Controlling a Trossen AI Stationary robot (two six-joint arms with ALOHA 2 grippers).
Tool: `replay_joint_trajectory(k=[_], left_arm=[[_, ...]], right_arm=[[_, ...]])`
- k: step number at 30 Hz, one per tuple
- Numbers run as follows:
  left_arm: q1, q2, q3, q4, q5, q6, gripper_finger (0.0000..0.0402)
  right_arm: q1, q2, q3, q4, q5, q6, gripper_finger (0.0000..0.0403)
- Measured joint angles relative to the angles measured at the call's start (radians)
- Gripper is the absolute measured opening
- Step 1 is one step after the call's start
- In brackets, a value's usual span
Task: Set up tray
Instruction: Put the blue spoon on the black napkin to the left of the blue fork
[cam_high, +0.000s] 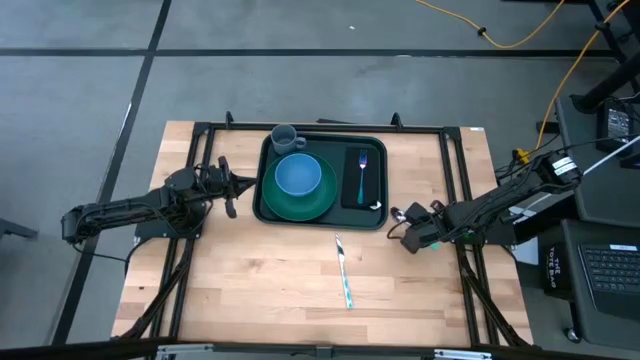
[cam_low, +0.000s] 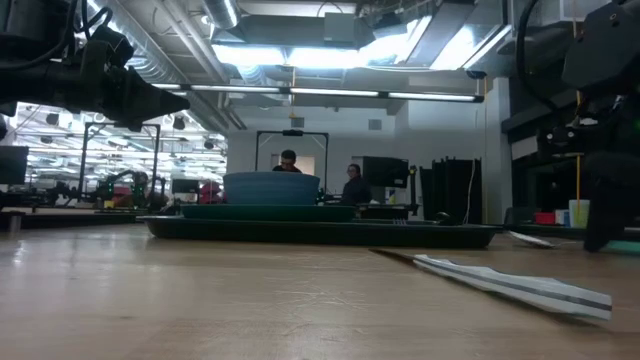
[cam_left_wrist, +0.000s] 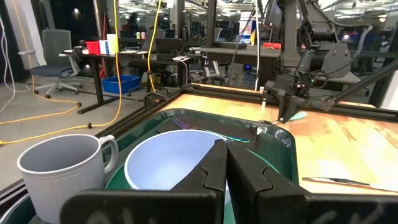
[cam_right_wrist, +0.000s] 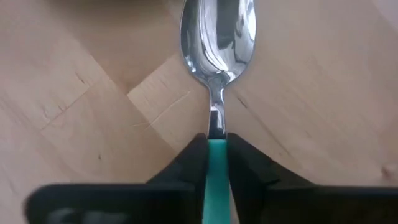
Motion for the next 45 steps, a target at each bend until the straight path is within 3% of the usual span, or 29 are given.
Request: replay_joint_trajectory(k=[2, 12, 23, 35, 45], left_arm=[[0.000, 0.000, 0.000, 0.000, 0.000, 0.000, 0.0004], [0.000, 0.000, 0.000, 0.000, 0.000, 0.000, 0.0004], [0.000, 0.000, 0.000, 0.000, 0.000, 0.000, 0.0004], [0.000, 0.000, 0.000, 0.000, 0.000, 0.000, 0.0004], [0.000, 0.000, 0.000, 0.000, 0.000, 0.000, 0.0004]], right_arm=[[0.000, -0.001, 0.002, -0.002, -0.001, 0.024, 0.0041], [0.000, -0.009, 0.009, -0.007, -0.012, 0.107, 0.0041], [0.000, -0.095, 0.128, -0.097, 0.086, 0.098, 0.0041], [0.001, -0.113, 0.315, -0.090, 0.206, -0.092, 0.0041], [0.001, -0.098, 0.324, 0.073, 0.250, -0.160, 0.0041]])
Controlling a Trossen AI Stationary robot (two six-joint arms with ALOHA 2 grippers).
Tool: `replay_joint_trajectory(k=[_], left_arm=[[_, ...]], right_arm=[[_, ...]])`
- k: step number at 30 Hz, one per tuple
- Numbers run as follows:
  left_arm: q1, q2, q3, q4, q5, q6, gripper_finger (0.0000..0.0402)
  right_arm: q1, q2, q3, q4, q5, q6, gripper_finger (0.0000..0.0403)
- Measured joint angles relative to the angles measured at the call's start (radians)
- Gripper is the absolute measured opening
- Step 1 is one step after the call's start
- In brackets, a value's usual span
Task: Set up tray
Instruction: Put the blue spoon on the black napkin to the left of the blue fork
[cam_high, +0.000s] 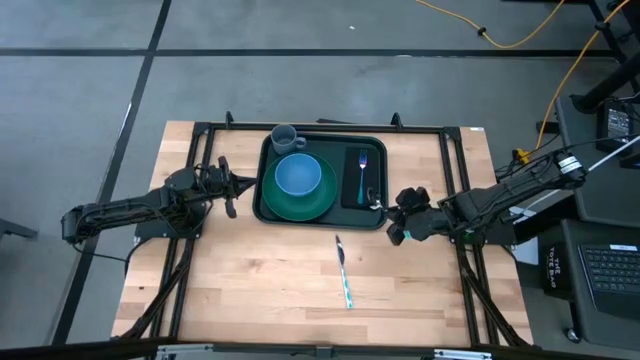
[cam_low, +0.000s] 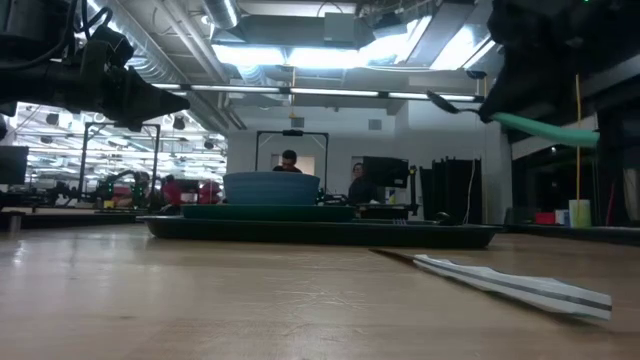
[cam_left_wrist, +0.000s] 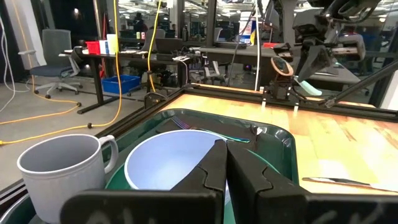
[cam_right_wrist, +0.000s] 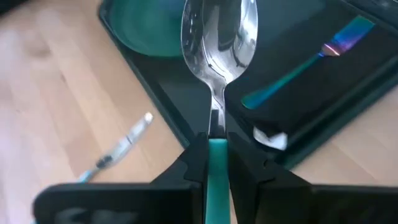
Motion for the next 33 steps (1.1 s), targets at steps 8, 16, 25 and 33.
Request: replay_joint_trajectory(k=[8, 16, 25, 33], left_arm=[[0.000, 0.000, 0.000, 0.000, 0.000, 0.000, 0.0004], [0.000, 0.000, 0.000, 0.000, 0.000, 0.000, 0.0004], [0.000, 0.000, 0.000, 0.000, 0.000, 0.000, 0.0004], [0.000, 0.000, 0.000, 0.000, 0.000, 0.000, 0.0004]], right_arm=[[0.000, 0.051, 0.001, 0.155, 0.005, -0.053, 0.0041], [0.000, 0.137, 0.017, 0.241, 0.005, -0.024, 0.0041], [-0.022, 0.323, 0.279, 0.082, 0.026, -0.021, 0.0041], [-0.067, 0.500, 0.558, -0.118, 0.105, 0.058, 0.0041]])
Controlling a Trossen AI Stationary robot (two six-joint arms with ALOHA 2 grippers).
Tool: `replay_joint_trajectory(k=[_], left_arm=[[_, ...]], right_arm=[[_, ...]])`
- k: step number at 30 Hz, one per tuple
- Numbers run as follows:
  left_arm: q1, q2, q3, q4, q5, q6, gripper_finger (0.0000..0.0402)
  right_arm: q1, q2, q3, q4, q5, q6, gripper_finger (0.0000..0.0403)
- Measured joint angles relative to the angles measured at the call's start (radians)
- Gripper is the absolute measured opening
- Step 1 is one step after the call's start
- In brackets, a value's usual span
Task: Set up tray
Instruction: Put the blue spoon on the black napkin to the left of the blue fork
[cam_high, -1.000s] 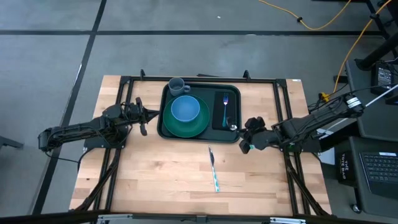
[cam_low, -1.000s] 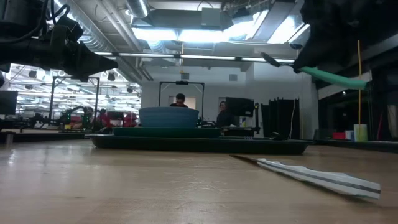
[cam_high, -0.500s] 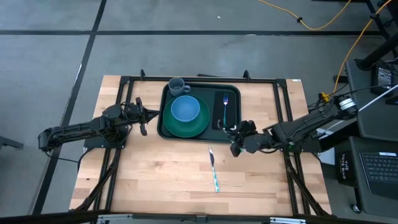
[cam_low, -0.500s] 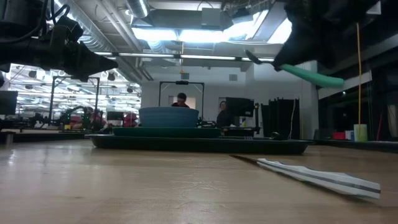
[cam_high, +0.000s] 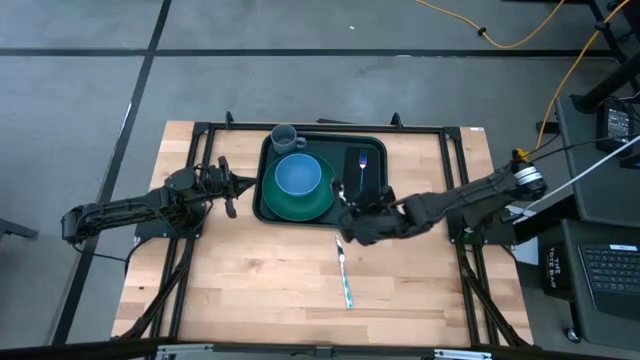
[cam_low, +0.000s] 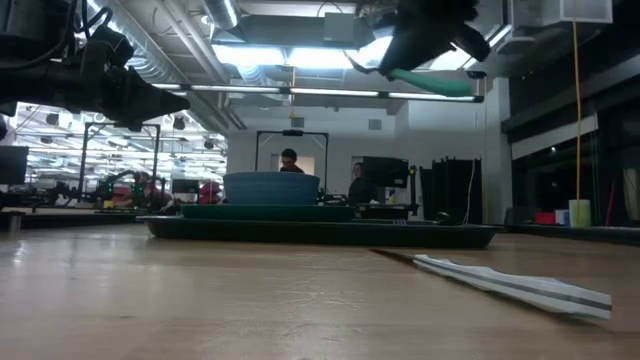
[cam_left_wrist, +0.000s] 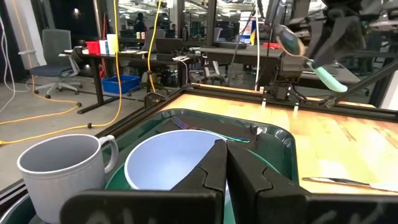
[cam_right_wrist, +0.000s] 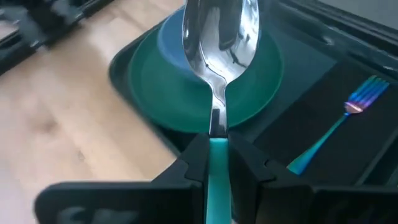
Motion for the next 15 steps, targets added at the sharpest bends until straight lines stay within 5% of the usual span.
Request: replay_joint_trajectory(k=[15], left_arm=[[0.000, 0.000, 0.000, 0.000, 0.000, -0.001, 0.0004]], right_arm=[[-0.194, 0.187, 0.315, -0.193, -0.004, 0.100, 0.0041]])
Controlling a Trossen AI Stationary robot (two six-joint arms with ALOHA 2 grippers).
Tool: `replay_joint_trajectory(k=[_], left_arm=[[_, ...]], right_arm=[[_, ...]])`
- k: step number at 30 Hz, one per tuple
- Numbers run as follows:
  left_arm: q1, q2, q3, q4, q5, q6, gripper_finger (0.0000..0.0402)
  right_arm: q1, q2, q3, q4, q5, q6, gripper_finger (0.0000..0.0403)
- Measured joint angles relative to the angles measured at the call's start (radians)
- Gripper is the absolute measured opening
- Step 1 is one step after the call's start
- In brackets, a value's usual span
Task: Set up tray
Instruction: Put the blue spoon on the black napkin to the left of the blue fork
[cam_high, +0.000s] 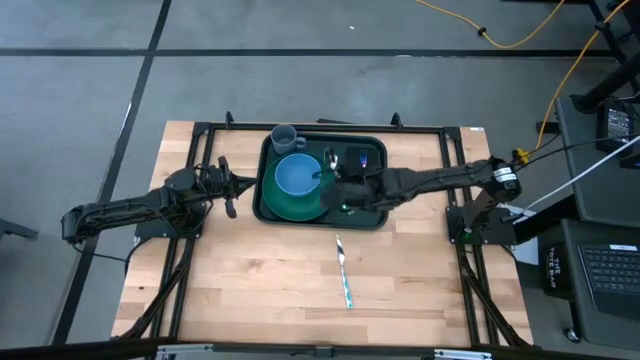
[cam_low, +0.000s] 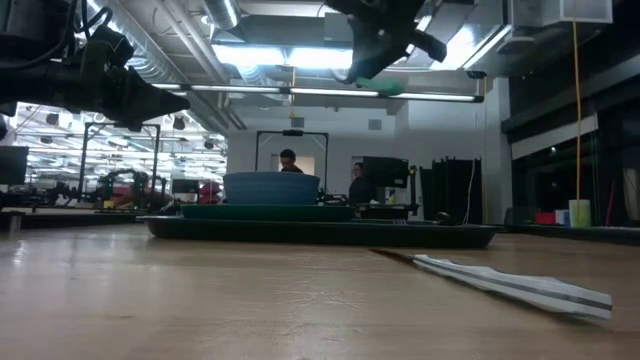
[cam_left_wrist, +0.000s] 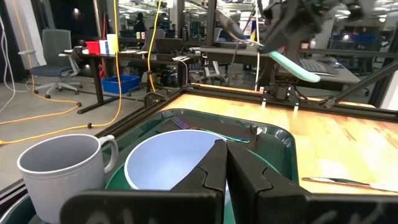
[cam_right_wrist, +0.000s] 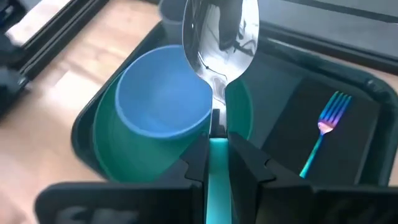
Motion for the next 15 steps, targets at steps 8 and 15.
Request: replay_joint_trajectory(k=[8, 15], left_arm=[[0.000, 0.000, 0.000, 0.000, 0.000, -0.047, 0.0004], [0.000, 0.000, 0.000, 0.000, 0.000, 0.025, 0.0004]], right_arm=[[-0.103, 0.001, 0.002, -0.005, -0.028, 0.000, 0.0041], [-0.177, 0.023, -0.001, -0.027, -0.072, 0.053, 0.0041]])
